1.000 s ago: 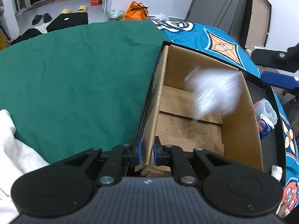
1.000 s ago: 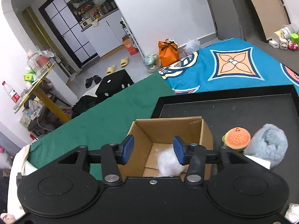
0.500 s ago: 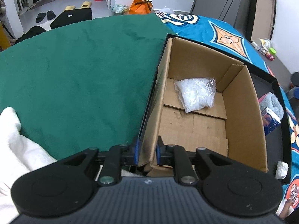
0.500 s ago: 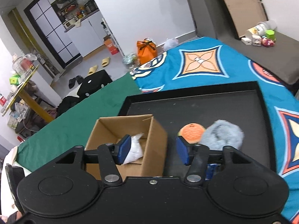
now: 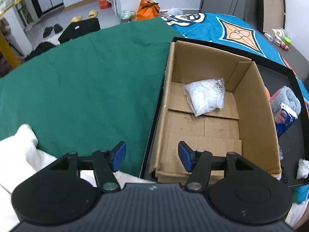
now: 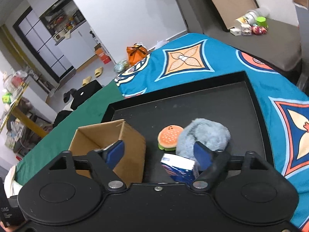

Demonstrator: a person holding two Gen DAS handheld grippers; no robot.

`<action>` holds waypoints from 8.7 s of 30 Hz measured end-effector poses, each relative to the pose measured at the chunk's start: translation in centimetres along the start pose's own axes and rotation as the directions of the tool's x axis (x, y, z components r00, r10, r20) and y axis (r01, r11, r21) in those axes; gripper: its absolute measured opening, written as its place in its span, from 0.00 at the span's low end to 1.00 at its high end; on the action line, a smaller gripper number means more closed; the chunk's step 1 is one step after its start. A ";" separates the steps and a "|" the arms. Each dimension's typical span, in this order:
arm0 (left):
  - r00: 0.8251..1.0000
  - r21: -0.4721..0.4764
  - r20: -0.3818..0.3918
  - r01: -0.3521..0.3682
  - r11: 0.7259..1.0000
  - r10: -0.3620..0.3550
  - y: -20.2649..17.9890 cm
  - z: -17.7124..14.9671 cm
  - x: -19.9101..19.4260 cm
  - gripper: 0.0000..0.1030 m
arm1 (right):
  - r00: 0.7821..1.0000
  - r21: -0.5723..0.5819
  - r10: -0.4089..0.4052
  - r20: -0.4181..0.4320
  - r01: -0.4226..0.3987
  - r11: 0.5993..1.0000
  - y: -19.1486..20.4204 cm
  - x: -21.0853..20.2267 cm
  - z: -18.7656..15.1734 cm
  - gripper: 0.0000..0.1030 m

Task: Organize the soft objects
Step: 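Move the right gripper to the grey fluffy plush and grasp it, then lift the grey plush with the right gripper and release it into the box, then move the right gripper to the small white item and grasp it, then carry the white item with the right gripper and release it into the box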

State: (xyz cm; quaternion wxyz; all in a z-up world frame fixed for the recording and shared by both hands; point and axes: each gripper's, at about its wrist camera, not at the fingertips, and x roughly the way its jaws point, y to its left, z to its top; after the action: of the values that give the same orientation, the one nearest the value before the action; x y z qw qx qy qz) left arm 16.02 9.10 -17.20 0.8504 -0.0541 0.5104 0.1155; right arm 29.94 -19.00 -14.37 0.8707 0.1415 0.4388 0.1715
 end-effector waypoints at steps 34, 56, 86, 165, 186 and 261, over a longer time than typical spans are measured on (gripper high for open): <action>0.972 0.135 -0.027 -0.227 0.964 0.233 -4.2 2.4 1.5 0.74 | 0.983 0.187 0.005 -0.184 0.030 0.982 -6.5 7.3 -2.1 0.59; 0.973 0.155 0.041 -0.229 0.961 0.226 -3.8 1.8 -1.6 0.74 | 0.998 0.077 0.052 -0.025 -0.050 0.996 -3.6 2.6 -0.5 0.53; 0.997 0.120 0.029 -0.069 0.990 0.066 -1.2 0.3 -0.7 0.44 | 0.987 -0.172 0.157 0.028 -0.150 0.974 5.9 3.2 -0.8 0.53; 0.975 0.228 0.135 -0.202 0.952 0.174 -7.3 -0.6 -5.0 0.68 | 0.943 0.053 -0.331 -0.023 0.332 0.942 -4.3 -0.8 -9.2 0.74; 0.957 0.283 0.161 -0.278 0.918 0.240 -9.3 -0.2 -5.7 0.68 | 0.926 0.192 -0.354 -0.131 0.374 0.907 -8.0 0.7 -10.4 0.32; 0.994 0.056 0.061 0.091 0.994 -0.094 1.1 0.0 -0.2 0.09 | 0.994 -0.271 -0.004 0.107 0.033 0.962 13.9 1.5 -1.4 0.45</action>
State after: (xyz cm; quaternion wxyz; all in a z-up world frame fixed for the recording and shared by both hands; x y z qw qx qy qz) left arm 15.65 10.17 -16.98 0.8717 -0.0513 0.4831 0.0641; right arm 27.22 -5.73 -10.69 0.9054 0.0250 0.3657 0.2142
